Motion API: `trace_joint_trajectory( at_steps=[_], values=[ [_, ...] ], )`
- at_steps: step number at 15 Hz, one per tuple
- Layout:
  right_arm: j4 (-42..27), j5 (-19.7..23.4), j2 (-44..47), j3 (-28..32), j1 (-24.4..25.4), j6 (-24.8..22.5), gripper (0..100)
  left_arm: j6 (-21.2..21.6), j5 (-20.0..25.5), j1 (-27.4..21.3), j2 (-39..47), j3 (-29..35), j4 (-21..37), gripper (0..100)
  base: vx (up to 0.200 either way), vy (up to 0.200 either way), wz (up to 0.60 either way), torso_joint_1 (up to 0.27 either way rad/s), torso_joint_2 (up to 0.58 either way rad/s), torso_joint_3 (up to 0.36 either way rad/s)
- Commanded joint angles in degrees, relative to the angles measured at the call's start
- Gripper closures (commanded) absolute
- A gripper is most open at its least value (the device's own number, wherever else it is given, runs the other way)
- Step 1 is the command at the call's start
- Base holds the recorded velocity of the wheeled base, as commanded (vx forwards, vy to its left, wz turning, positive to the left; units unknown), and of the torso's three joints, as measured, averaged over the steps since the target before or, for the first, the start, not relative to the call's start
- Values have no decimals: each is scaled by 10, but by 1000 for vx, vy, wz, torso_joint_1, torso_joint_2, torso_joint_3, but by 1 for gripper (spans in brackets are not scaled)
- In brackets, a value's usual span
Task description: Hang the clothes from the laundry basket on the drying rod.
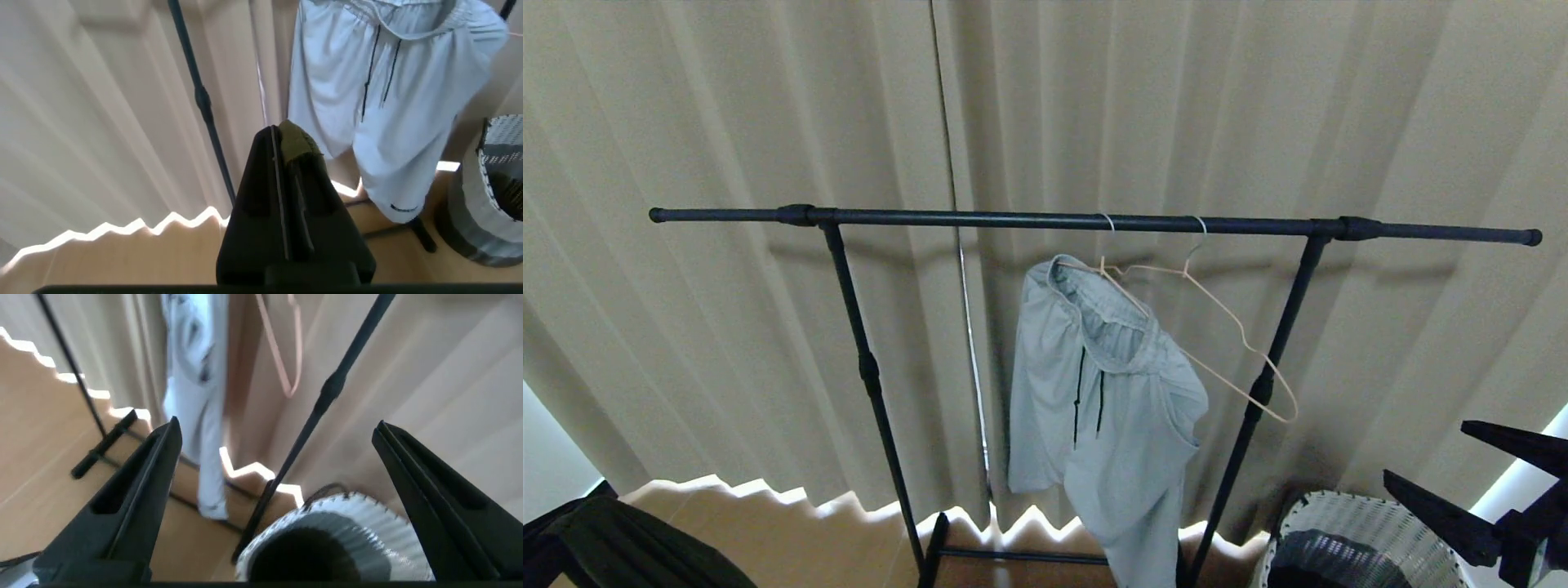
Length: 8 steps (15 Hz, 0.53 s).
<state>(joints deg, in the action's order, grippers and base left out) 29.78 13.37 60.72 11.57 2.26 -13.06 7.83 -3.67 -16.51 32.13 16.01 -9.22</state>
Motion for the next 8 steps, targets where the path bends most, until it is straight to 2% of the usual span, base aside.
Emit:
trace_joint_trajectory(
  at_steps=[1, 4, 8],
  values=[
    [0, 0, 54, 27, 0, -15, 0, 1, 0, 0, 2, -4, 1, 100, 200, 0, 0, 7, 2, -2],
    [0, 0, 121, 70, 3, -44, 0, 2, 0, 0, 2, -12, 0, 100, 200, 0, 0, 4, -4, 1],
    [0, -14, 187, 118, 43, -45, 0, 11, 0, -1, 0, -21, -2, 100, 0, 0, 0, 0, 0, 0]
  ],
)
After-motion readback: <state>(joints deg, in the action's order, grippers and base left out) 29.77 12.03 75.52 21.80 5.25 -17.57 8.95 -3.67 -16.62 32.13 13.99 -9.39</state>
